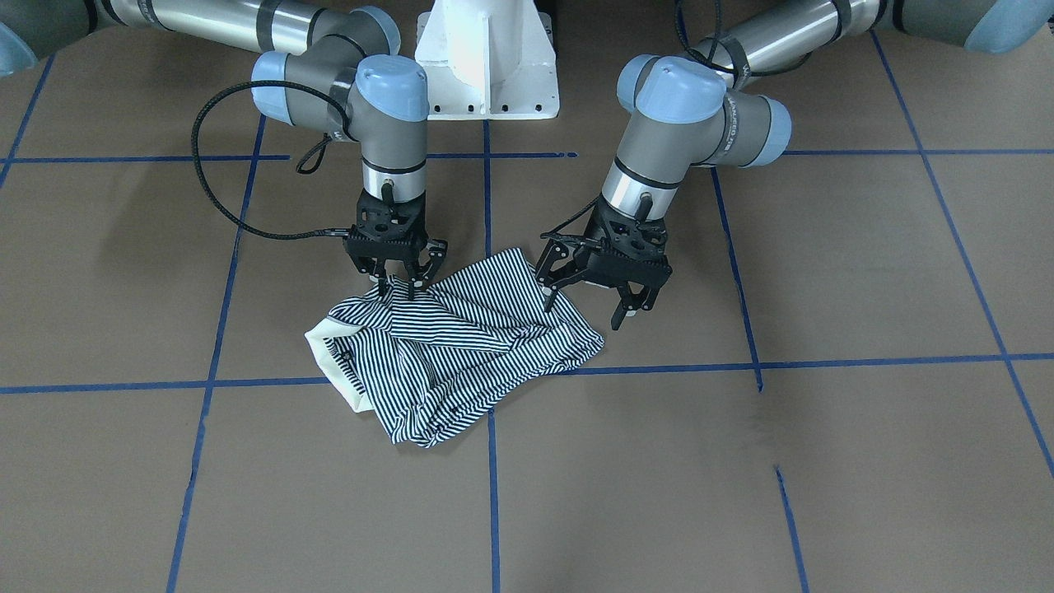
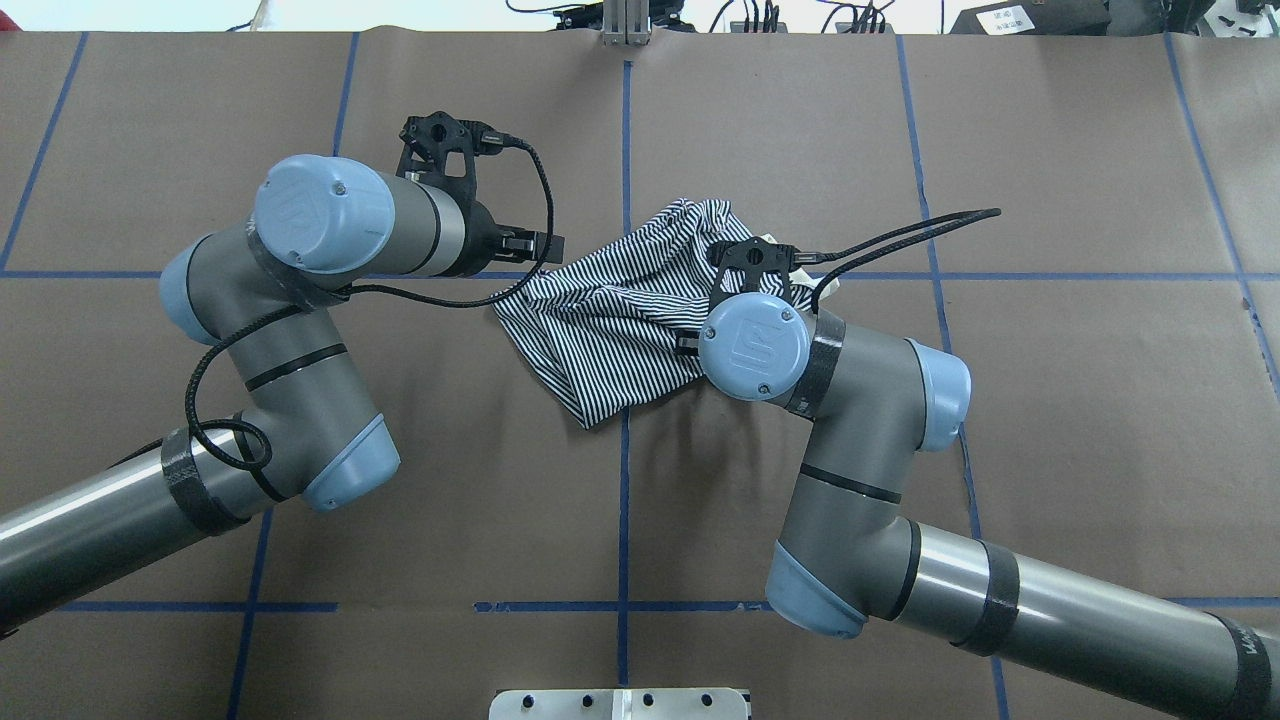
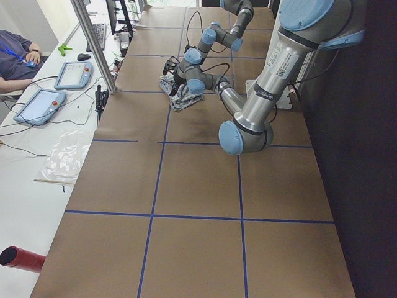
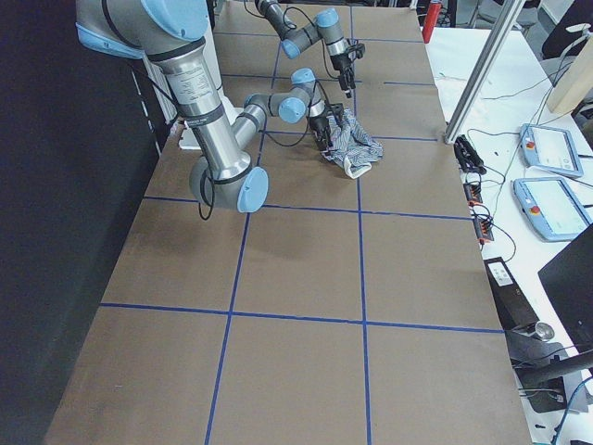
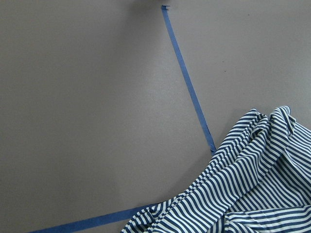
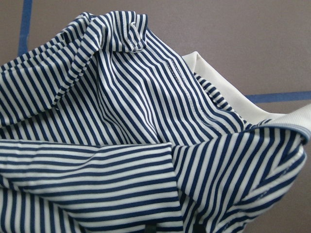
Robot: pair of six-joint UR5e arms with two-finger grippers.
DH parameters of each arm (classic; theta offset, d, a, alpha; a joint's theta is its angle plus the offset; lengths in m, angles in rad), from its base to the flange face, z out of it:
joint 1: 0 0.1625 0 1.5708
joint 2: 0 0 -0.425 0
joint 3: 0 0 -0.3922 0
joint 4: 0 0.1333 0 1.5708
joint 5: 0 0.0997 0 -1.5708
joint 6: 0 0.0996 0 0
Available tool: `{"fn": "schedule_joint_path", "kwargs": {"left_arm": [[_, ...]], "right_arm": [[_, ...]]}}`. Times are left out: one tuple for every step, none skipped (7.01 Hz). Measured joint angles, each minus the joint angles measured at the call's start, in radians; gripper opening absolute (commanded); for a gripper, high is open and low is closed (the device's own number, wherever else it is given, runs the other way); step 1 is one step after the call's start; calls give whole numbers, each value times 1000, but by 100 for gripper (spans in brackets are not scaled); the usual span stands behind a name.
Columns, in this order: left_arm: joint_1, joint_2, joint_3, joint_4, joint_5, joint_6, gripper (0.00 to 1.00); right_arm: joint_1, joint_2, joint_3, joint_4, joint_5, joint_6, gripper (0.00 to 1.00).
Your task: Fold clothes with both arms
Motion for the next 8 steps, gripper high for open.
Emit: {"fn": "schedule_joint_path", "kwargs": {"left_arm": [[0,0,0,0,0,-1,100],[0,0,0,0,1,-2,100],[0,0,0,0,1,-2,100],[0,1,0,0,0,-2,100],[0,1,0,1,1,-2,100],[0,2,1,2,1,-2,100],[0,4,1,3,1,-2,100],[0,8,1,3,0,-3,100]], "right_arm": [[0,0,-1,-5,2,-8,0],[0,-2,-3,-10,3,-13,0],[4,-2,-4,-12,4,-15,0],[16,4,-6,-14,6,-16,0],[40,34,-22,-25,13,-17,0],[72,107,-82,-44,24,-15,0],[105,201,-186,-53,33,-10,0],[138,294,-319,-26,42,-6,0]]}}
